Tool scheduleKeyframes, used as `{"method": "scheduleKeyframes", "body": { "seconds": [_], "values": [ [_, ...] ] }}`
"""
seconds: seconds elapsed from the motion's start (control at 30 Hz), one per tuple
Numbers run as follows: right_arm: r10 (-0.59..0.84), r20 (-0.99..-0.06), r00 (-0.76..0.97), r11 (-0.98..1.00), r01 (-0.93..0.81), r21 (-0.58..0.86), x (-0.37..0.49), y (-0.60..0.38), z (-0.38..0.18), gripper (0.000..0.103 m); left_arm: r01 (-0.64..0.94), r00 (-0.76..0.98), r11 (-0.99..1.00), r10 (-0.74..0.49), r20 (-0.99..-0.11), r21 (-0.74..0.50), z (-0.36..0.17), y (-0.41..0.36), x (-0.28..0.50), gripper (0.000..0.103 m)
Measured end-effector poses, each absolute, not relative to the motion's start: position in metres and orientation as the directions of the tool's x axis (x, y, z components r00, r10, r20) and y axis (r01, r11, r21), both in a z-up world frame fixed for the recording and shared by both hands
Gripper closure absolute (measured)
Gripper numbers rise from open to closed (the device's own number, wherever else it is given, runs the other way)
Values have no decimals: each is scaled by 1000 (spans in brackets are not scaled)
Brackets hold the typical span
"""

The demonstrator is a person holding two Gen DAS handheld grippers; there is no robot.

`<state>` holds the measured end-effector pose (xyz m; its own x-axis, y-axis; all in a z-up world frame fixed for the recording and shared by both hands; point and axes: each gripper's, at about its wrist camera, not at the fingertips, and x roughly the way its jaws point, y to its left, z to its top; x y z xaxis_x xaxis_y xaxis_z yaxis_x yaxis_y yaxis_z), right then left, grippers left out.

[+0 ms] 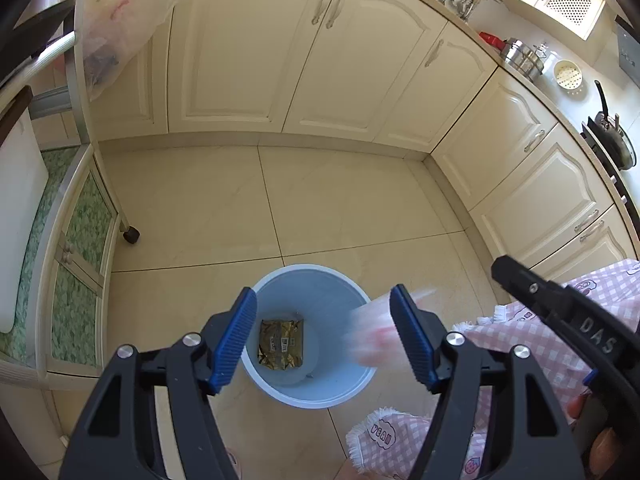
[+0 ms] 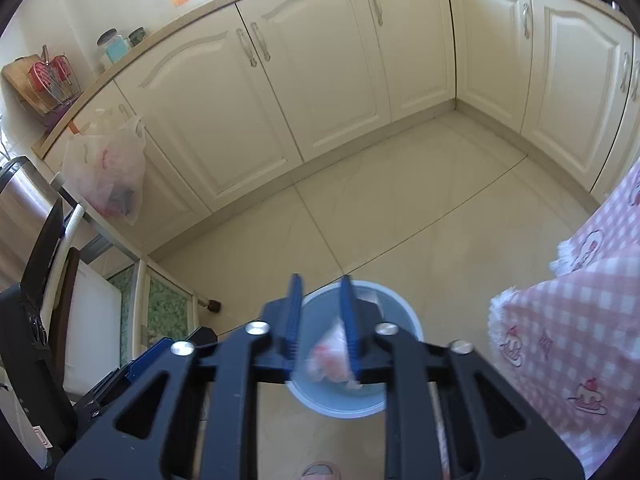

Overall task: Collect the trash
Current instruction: 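Move both open tools back from the bin to the table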

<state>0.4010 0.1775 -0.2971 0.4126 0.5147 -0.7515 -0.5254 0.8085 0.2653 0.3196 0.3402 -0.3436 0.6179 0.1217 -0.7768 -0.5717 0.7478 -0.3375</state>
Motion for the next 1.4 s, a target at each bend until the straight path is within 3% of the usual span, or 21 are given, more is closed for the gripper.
{"method": "scheduleKeyframes", "body": {
  "seconds": [0.4,0.6,0.87,1.13,1.4],
  "values": [
    [412,-680,606,876,-469,112,356,99,-221,74,-454,713,801,63,-698,-391,-285,290,293,36],
    [387,-587,711,906,-412,99,315,25,-153,69,-265,800,873,-38,-599,-410,-214,213,276,33],
    [307,-488,817,950,-292,110,273,-92,-93,60,-47,820,932,-170,-547,-361,-148,101,269,31],
    [153,-492,857,987,-108,118,276,-204,-88,54,140,769,946,-291,-569,-294,-116,-5,297,31],
    [104,-545,832,986,-14,168,306,-272,-106,52,196,719,959,-283,-634,-206,-112,-76,351,31]
  ]
}}
